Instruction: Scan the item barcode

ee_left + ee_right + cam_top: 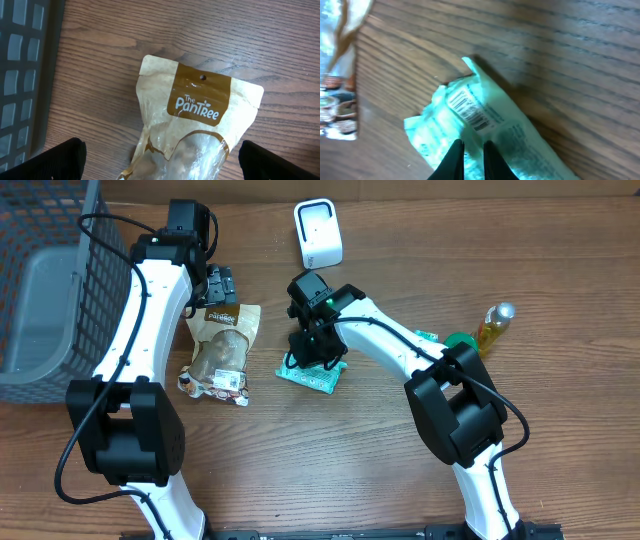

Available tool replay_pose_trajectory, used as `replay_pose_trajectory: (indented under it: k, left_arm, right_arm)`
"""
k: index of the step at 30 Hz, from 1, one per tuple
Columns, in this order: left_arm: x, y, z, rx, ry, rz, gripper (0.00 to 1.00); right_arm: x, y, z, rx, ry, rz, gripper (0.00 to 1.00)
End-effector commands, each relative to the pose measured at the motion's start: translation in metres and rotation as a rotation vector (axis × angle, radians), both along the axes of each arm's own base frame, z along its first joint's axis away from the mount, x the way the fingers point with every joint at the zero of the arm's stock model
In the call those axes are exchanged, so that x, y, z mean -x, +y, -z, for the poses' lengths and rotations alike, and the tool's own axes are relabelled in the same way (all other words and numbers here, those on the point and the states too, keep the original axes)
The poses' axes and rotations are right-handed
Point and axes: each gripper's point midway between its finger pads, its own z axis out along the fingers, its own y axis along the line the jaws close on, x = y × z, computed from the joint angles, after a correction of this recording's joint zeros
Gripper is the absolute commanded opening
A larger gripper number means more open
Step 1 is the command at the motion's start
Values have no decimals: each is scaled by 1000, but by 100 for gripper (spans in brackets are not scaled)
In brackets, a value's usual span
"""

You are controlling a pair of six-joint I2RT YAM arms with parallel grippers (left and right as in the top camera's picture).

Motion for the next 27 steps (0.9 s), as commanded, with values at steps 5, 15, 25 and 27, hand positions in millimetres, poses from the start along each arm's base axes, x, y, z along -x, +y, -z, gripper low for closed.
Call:
replay_pose_trajectory:
  k: [5, 15, 25, 27]
  left_arm:
    - [-3, -1, -6, -11, -19, 3, 100]
    - [-3, -1, -6, -11, -19, 3, 100]
    - [-3, -1, -6, -11, -19, 3, 100]
    - [-3, -1, -6, -11, -19, 3, 100]
  right_arm:
    - [-15, 25, -42, -93, -47, 42, 15]
    - [-4, 9, -1, 124, -146, -1, 20]
    - [11, 17, 28, 141, -199, -150, 30]
    - [11, 19, 27, 136, -200, -151, 32]
